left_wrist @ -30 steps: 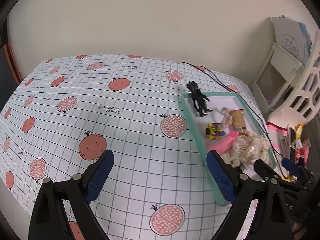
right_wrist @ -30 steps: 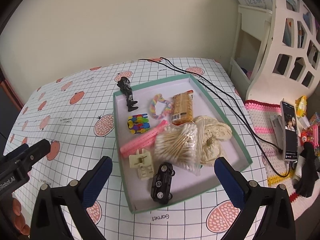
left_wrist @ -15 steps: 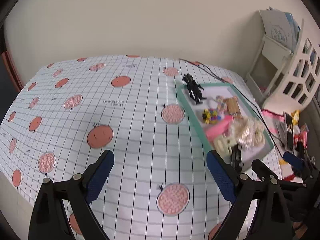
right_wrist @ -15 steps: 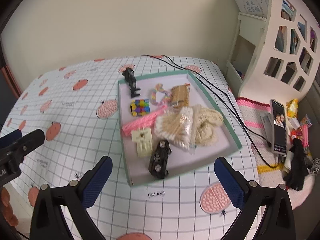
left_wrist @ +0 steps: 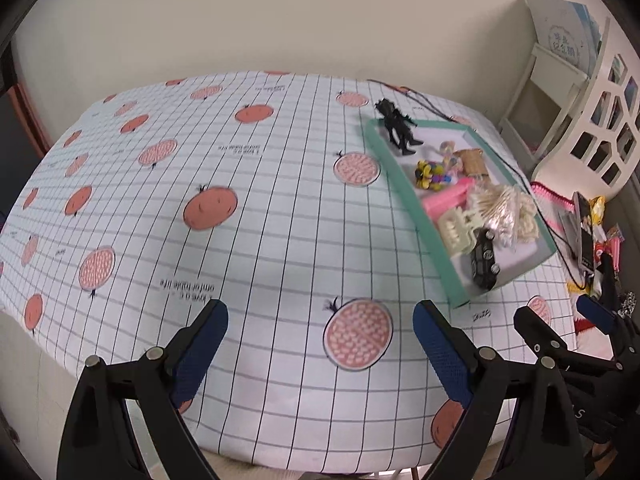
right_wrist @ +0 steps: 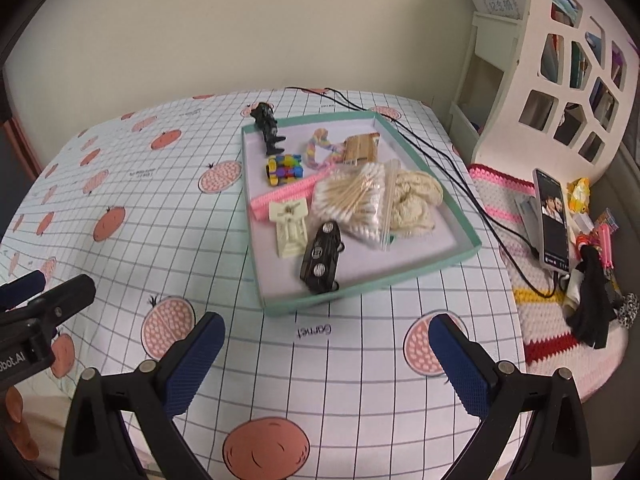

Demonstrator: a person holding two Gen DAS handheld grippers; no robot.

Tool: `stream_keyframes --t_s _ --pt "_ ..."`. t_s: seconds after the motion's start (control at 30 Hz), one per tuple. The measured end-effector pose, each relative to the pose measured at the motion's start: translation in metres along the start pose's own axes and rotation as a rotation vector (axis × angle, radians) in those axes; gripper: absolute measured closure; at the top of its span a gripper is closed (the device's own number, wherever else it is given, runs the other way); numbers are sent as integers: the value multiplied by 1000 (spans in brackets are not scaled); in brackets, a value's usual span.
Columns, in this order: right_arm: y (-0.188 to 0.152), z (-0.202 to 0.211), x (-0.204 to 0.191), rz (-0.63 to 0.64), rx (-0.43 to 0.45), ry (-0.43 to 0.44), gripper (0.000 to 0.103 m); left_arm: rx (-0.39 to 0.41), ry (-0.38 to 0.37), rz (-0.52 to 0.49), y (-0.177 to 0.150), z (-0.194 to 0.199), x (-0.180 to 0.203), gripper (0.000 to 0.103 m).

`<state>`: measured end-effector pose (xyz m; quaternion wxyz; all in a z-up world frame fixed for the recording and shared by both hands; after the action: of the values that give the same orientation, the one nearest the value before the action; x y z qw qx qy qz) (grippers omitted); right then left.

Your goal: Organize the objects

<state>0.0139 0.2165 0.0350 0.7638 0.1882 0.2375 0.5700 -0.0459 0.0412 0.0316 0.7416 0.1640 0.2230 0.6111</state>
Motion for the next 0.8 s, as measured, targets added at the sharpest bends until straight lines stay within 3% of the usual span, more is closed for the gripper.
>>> stream_keyframes --t_s 0.17,0.37,0.8 --pt "-9 -1 0 -11 -4 6 0 -23 -3 37 -14 -4 -4 9" --pt "-14 0 0 -22 -2 14 0 -22 15 -10 -28 -7 4 9" --pt "-16 1 2 -36 -3 16 0 -25 15 -6 -32 -8 4 9"
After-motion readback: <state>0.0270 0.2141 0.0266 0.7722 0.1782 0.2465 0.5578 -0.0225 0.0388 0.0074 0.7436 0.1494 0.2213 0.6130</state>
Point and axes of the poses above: each gripper's, at about its wrist camera, not at the fingertips, and z roughly against the way its jaws point, x to its right, y to its top, the point moved 9 cm from there along -z, roughly the way its jaws point, and after that the axes turned 14 degrees about y, right-handed, at the moved point
